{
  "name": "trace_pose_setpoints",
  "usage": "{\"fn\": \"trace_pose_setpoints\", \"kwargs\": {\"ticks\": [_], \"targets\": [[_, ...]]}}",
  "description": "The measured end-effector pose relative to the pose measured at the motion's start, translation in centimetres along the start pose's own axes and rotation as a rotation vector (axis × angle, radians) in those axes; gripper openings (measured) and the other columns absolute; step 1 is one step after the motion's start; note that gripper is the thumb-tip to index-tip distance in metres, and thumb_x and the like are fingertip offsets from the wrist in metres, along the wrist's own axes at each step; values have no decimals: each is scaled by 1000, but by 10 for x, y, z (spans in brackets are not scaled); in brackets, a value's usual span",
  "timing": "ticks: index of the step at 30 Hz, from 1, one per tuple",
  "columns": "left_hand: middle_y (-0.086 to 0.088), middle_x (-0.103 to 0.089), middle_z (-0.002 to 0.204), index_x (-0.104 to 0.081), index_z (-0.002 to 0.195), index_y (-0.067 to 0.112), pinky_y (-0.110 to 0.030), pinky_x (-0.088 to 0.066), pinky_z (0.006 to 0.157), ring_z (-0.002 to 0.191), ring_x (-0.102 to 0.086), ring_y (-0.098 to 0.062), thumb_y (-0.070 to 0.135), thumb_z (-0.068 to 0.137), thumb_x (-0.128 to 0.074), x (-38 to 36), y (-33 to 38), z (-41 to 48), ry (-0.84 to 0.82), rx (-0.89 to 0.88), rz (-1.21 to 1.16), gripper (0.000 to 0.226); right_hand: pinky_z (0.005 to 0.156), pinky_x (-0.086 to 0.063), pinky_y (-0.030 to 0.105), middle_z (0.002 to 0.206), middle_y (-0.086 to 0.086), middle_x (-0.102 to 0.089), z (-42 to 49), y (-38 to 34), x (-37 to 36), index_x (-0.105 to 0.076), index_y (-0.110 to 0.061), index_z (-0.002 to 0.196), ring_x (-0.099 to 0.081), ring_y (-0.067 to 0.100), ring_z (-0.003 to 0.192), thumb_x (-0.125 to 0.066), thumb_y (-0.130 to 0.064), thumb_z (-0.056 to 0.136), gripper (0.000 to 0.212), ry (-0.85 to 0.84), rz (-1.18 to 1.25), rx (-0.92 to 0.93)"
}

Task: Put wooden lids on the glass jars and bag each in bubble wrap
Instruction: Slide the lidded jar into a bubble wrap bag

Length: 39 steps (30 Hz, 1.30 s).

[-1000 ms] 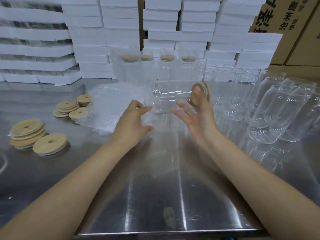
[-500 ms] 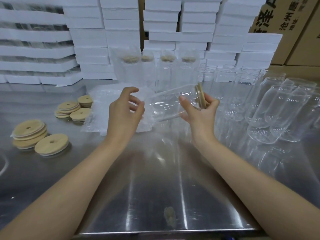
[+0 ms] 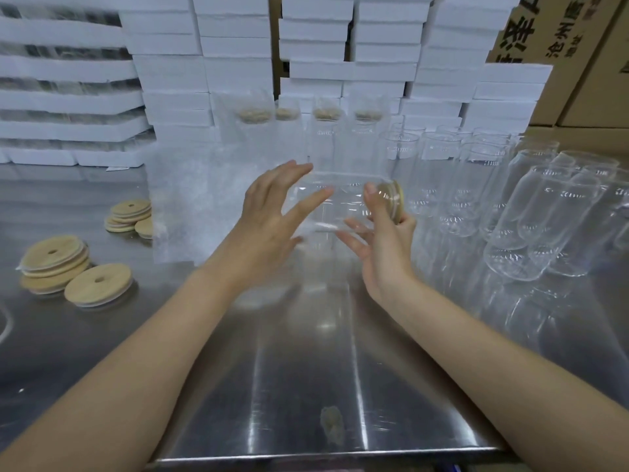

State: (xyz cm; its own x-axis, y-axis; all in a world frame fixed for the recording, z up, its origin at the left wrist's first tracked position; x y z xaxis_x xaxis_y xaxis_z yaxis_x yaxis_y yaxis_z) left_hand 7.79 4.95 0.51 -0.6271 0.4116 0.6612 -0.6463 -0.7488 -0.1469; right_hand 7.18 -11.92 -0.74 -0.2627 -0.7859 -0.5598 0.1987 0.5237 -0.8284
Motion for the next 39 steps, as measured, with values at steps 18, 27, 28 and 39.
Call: {"fn": "trace_pose_setpoints", "kwargs": {"ticks": [18, 27, 28, 39], "targets": [[4, -28, 154, -32, 146, 22, -42, -8, 121, 144, -23, -17, 38, 86, -67, -8, 38, 17, -6, -310, 17, 72, 69, -53, 27, 107, 0, -59, -6, 17, -3, -45, -22, 115, -66, 9, 79, -65, -23, 92, 30, 45, 39, -96], [-16, -53, 134, -42, 142, 10, -53, -25, 112, 123, -51, -37, 30, 54, -92, 22, -5, 4, -33, -9, 217, 103, 103, -47, 48, 131, -1, -50, -27, 16, -15, -37, -39, 109, -59, 9, 113, -76, -59, 60, 66, -160, -174, 136], [-15, -55, 131, -42, 141, 10, -51, -29, 111, 118, -53, -35, 28, 53, -91, 21, -2, 5, 2, -11, 208, 103, 105, -46, 47, 133, -1, -49, -30, 19, -16, -37, -40, 111, -58, 8, 114, -74, -57, 64, 63, -204, -193, 177], [-19, -55, 127, -25, 141, 11, -34, -40, 92, 113, -48, -28, 44, 77, -73, 23, 9, 6, 200, 35, -30, 86, 110, -34, 21, 142, 6, -32, -48, 22, -17, -35, -32, 121, -37, 5, 134, -53, -32, 88, 38, -566, -517, 431]]}}
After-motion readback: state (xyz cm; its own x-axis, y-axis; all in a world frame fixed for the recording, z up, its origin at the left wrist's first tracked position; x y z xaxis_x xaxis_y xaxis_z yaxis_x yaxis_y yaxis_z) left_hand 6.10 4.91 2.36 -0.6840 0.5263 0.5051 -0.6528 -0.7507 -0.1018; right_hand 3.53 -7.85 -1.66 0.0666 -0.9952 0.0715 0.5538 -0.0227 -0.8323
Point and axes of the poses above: each hand's wrist, its own z-axis towards the middle knuckle, its own x-axis out of the back of the hand, y = z × x, the point moved 1 cm from there along z, towards the middle knuckle
